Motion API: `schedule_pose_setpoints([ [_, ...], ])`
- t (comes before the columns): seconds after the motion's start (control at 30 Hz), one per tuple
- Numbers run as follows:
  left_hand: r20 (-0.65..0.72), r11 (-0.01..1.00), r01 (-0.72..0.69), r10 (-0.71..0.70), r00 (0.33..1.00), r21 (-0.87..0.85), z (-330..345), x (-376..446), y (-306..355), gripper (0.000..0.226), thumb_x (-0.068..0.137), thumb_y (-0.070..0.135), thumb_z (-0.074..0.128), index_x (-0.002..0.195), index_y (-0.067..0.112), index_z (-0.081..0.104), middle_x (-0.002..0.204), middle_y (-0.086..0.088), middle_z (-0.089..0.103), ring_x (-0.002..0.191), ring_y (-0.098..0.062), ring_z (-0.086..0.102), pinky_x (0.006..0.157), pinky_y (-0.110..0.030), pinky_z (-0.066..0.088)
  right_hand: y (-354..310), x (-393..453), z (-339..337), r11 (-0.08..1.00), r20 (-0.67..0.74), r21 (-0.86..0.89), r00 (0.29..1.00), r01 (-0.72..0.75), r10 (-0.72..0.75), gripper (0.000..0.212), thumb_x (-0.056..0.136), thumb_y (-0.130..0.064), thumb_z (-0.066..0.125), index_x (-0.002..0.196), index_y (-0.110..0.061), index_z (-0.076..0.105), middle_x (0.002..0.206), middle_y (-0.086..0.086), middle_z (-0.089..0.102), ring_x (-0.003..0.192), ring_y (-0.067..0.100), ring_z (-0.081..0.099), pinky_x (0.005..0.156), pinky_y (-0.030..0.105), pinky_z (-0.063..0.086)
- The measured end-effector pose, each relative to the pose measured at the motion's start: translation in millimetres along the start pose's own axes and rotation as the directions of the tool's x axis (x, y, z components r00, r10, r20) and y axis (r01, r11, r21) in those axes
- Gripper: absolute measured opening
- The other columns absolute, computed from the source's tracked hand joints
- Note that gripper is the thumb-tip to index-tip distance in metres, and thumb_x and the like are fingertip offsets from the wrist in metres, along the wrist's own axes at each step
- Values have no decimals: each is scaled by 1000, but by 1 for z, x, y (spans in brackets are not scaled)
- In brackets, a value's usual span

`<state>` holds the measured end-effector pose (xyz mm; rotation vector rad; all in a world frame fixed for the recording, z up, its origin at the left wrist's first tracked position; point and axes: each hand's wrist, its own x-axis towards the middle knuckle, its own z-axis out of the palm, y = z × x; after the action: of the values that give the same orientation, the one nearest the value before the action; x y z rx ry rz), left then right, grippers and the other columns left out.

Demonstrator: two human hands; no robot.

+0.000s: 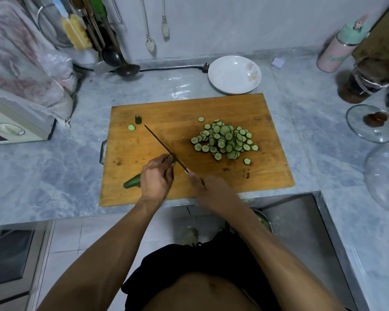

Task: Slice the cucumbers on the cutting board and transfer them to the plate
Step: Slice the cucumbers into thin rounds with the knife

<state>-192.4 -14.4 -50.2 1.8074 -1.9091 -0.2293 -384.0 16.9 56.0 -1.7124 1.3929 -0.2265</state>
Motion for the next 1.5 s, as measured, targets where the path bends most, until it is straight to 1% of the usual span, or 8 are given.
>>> schedule_pose_setpoints([
  [0.43,-31,995,84,-86,996,-51,0,-2,7,30,86,16,57,109,5,72,111,-15,70,100,-32,65,86,-41,54,4,19,-3,1000,82,12,996,-25,24,67,103,-56,20,59,-13,46,59,4,51,56,15,49,52,30,31],
  [0.57,-25,998,48,-49,998,-38,-1,-1,5,30,83,12,57,106,4,74,111,-13,71,99,-31,66,87,-37,54,2,34,5,998,82,-2,995,-61,61,67,104,-54,20,69,-10,55,72,8,59,76,26,59,71,28,36],
  [0.67,-33,998,62,-63,997,-29,-1,-1,6,28,83,12,58,103,5,75,109,-12,71,97,-31,66,86,-34,52,4,41,15,998,62,7,996,-67,67,69,105,-52,18,88,-4,65,99,22,68,101,35,62,78,29,35],
  [0.73,-47,997,72,-74,996,-37,-1,0,6,27,83,12,58,103,5,75,109,-12,71,97,-30,66,86,-34,52,6,41,19,999,52,12,997,-51,50,69,105,-51,19,91,-2,66,105,24,68,104,35,61,79,30,35],
  [0.87,-51,992,104,-108,993,-72,-2,-1,10,24,86,8,63,106,7,74,112,-12,70,102,-28,65,92,-29,49,9,40,12,998,72,49,997,-32,28,61,105,-52,22,67,-14,51,76,10,61,83,28,57,73,29,34],
  [1.0,-16,975,179,-183,983,-133,-8,1,15,24,88,8,67,111,10,73,117,-10,69,107,-24,64,98,-20,42,10,40,-5,990,77,118,995,-72,63,63,104,-54,22,59,-16,44,57,0,49,57,17,50,62,30,35],
  [1.13,-20,986,133,-135,991,-97,-11,1,14,23,86,6,69,109,7,73,116,-12,69,104,-25,65,97,-13,36,13,40,-10,951,70,277,990,-136,122,66,102,-61,21,56,-17,41,43,-6,42,33,9,39,41,22,37],
  [1.5,-21,991,105,-107,994,-87,-9,1,13,23,86,4,67,109,5,73,116,-14,68,104,-28,65,96,-23,42,3,25,-7,1000,78,-2,997,9,-9,63,105,-51,19,59,-16,44,60,1,48,57,12,45,60,31,30],
])
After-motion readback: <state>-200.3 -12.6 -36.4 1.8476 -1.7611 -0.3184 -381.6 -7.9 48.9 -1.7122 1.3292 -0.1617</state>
